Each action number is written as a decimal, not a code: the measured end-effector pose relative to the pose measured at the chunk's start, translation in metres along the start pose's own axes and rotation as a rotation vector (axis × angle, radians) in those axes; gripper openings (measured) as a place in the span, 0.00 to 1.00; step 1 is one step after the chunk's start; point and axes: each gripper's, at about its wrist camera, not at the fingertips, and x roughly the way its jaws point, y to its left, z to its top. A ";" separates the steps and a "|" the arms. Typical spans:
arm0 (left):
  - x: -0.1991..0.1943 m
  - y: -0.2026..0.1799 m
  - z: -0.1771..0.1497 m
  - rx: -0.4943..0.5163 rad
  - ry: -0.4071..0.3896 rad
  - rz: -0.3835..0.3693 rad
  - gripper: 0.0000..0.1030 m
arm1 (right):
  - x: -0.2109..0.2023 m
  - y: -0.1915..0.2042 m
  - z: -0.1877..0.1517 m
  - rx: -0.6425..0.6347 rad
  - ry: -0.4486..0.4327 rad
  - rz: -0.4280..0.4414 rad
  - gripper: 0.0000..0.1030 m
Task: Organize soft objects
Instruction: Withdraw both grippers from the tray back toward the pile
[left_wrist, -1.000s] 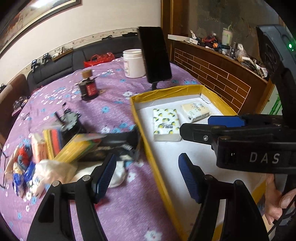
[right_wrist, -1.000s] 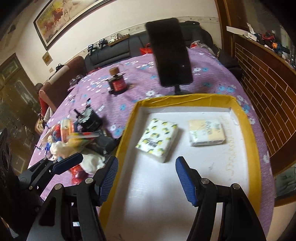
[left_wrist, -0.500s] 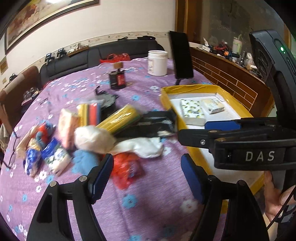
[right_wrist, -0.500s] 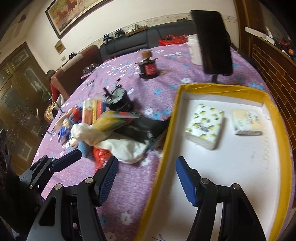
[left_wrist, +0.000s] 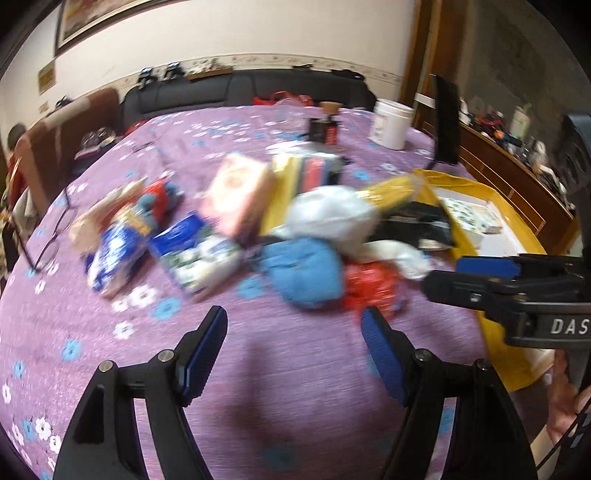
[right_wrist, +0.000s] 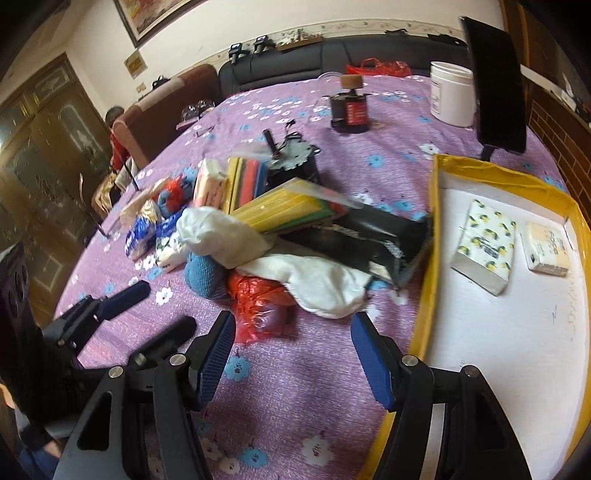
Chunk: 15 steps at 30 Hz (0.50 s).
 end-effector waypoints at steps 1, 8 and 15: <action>0.001 0.010 -0.002 -0.020 0.004 0.008 0.72 | 0.003 0.004 0.000 -0.012 0.002 -0.006 0.67; 0.000 0.066 -0.015 -0.157 0.015 -0.018 0.72 | 0.018 0.018 0.004 -0.045 0.013 -0.042 0.67; 0.000 0.073 -0.019 -0.179 0.020 -0.030 0.72 | 0.050 0.027 0.017 -0.052 0.064 -0.028 0.68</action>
